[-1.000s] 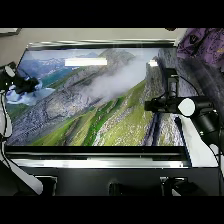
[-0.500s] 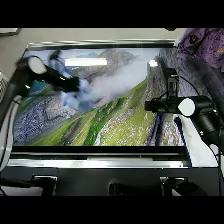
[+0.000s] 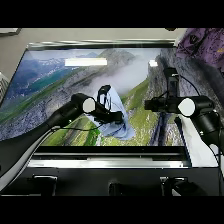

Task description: Fold the clothes and pants, and hang the long-sleeved shirts on hangers.

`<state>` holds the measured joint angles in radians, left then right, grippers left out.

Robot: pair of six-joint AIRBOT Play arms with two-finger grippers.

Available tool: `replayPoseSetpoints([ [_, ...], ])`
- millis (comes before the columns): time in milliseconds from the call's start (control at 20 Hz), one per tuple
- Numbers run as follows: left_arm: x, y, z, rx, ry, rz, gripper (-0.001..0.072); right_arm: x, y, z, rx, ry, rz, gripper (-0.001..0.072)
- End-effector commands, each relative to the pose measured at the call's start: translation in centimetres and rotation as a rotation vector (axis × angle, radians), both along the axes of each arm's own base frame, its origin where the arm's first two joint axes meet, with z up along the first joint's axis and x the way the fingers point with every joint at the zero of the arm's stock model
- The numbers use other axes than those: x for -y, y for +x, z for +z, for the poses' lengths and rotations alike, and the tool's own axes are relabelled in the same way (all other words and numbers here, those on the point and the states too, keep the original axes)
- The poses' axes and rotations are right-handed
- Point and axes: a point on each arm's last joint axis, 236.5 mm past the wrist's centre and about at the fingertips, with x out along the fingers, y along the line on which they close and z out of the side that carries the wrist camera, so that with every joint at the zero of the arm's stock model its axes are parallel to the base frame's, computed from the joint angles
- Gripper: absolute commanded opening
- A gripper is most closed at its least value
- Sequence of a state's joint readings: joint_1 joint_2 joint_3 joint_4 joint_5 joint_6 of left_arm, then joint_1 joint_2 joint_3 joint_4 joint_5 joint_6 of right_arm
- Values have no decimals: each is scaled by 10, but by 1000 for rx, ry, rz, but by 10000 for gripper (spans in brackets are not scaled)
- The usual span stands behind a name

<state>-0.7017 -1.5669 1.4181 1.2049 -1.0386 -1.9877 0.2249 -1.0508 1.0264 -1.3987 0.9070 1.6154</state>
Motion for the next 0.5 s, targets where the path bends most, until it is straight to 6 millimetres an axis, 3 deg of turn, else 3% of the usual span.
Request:
replayPoseSetpoints([
  [0, -33, 29, 27, 33, -33, 73, 622, -1, 5, 4, 24, 6, -4, 35],
  [200, -156, 92, 86, 159, -36, 246, 622, -1, 7, 6, 33, 11, -9, 35],
  [350, -233, 107, 90, 154, 2, 358, 621, -3, -9, -6, -54, 27, -18, 39],
  [450, -267, 114, 85, 142, 18, 417, 622, 3, -28, -32, -167, 41, -68, 245],
])
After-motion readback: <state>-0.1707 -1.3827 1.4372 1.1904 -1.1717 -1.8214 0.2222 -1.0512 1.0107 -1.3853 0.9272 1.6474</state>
